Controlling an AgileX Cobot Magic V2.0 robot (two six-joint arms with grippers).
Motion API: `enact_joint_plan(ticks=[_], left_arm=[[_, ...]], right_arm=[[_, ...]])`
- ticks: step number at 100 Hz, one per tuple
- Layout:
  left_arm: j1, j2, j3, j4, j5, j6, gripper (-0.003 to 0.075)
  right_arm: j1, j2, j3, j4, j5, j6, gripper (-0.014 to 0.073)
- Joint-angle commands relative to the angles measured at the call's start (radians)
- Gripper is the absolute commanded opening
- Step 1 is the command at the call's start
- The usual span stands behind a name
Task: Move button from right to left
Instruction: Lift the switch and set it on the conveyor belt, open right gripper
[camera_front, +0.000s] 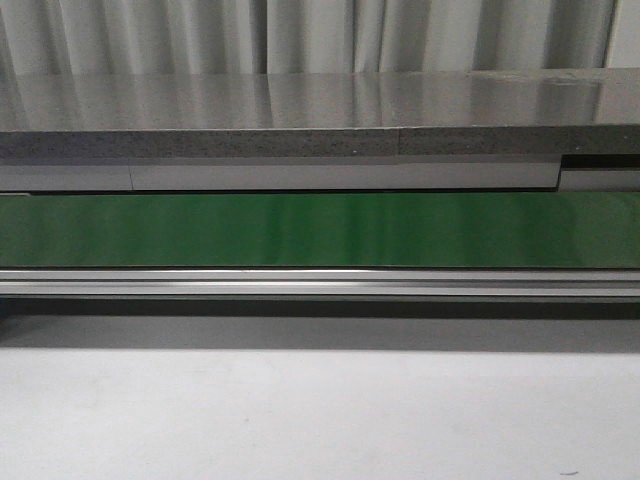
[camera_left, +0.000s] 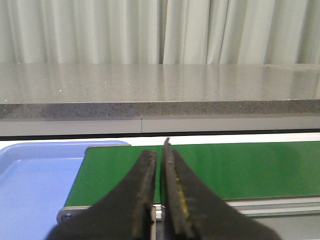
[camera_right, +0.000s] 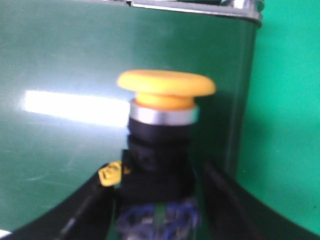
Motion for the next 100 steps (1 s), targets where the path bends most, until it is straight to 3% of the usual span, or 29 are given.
enact_joint_plan(ticks=[1,13,38,74,100], left_arm=[[-0.009,-0.037,0.04,-0.008,-0.087,-0.003,0.0005],[-0.009,-0.037,0.04,-0.008,-0.087,-0.003,0.0005],[-0.009,-0.037,0.04,-0.008,-0.087,-0.003,0.0005],[-0.009,-0.037,0.04,-0.008,-0.087,-0.003,0.0005],[-0.009,-0.037,0.04,-0.008,-0.087,-0.003,0.0005]], right_arm=[[-0.001,-0.044,-0.021,0.023,-0.028,-0.001,0.05],[-0.001,-0.044,-0.021,0.036,-0.027,-0.001,0.0562],[0.013,-0.072,-0.021,0.075,-0.038,-0.015,0.0562],[0.158,-0.256,-0.015,0.081,-0.12,-0.021,0.0559],[0.233,-0.474,0.134,0.107,-0.303,-0.021,0.0559]])
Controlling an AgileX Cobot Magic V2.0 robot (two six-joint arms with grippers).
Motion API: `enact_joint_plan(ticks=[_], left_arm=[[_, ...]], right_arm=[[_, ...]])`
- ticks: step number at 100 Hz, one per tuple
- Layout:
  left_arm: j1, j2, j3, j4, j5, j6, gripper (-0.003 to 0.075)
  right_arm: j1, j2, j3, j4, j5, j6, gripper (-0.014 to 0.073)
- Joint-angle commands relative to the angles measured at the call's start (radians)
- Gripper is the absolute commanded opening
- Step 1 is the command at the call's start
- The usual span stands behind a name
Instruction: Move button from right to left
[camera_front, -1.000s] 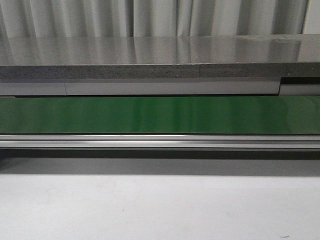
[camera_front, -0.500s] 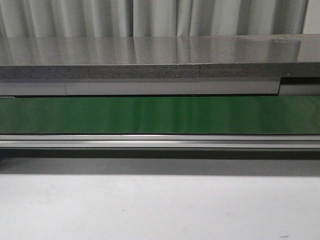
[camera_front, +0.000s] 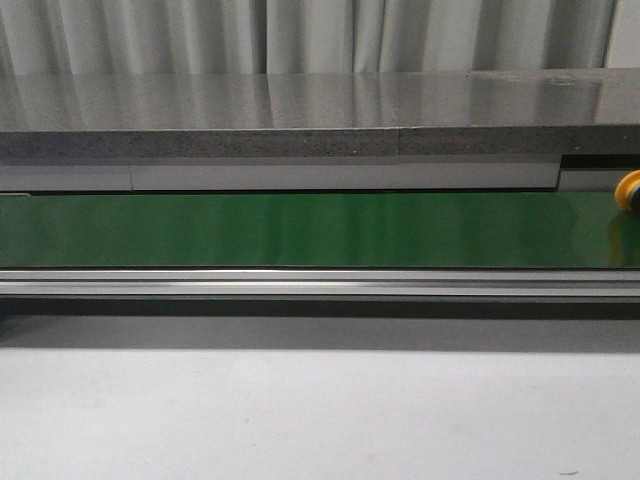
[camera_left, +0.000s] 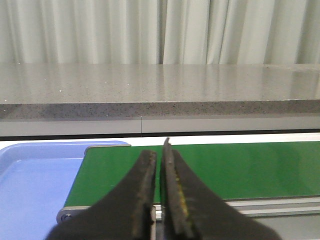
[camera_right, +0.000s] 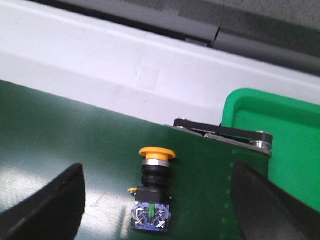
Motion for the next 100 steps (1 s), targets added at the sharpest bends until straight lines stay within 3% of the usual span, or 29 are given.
enact_joint_plan(ticks=[1,50,80,100], left_arm=[[-0.009,-0.037,0.04,-0.008,-0.087,-0.003,0.0005],[-0.009,-0.037,0.04,-0.008,-0.087,-0.003,0.0005],[-0.009,-0.037,0.04,-0.008,-0.087,-0.003,0.0005],[-0.009,-0.037,0.04,-0.008,-0.087,-0.003,0.0005]], right_arm=[[0.022,-0.105,0.039,0.031,-0.125,-0.011,0.0559],[0.138,-0.625,0.491,0.068,-0.445,-0.011,0.0559],[0.138,-0.882,0.625,0.096,-0.405,-0.011,0.0559],[0.138,-0.934,0.657,0.098,-0.388,-0.011,0.0559]])
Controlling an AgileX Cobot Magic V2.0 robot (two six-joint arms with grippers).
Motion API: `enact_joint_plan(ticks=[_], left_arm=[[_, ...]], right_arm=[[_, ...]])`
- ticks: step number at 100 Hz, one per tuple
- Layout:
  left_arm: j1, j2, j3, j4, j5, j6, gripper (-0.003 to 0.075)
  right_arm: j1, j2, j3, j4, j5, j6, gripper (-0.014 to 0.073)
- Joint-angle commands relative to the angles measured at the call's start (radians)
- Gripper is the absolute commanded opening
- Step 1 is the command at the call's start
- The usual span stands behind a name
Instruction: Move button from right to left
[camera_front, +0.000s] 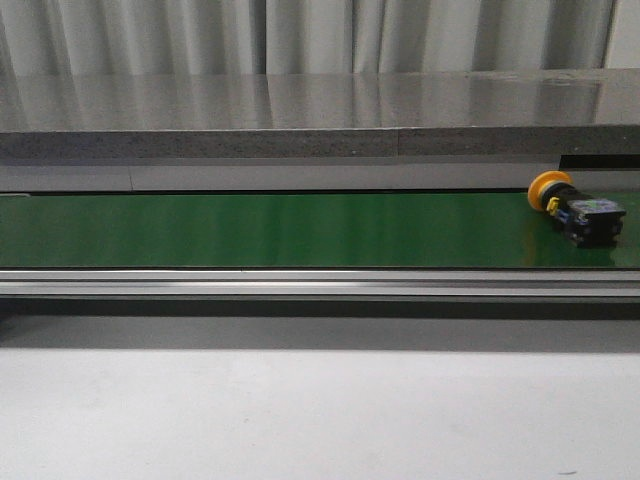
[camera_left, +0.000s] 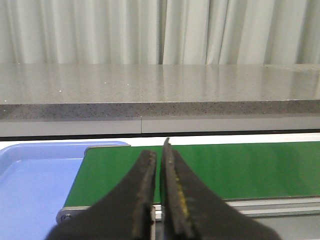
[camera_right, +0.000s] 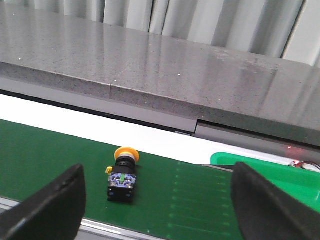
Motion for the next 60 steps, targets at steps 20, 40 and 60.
enact_joint_plan(ticks=[20,40,60], left_arm=[[-0.009,-0.037,0.04,-0.008,-0.087,-0.003,0.0005],[-0.009,-0.037,0.04,-0.008,-0.087,-0.003,0.0005],[-0.009,-0.037,0.04,-0.008,-0.087,-0.003,0.0005]], right_arm=[[0.003,0.001,-0.02,0.019,-0.051,-0.009,0.0414],[0.003,0.001,-0.02,0.019,-0.051,-0.009,0.011],[0.003,0.001,-0.02,0.019,-0.051,-0.009,-0.0066]])
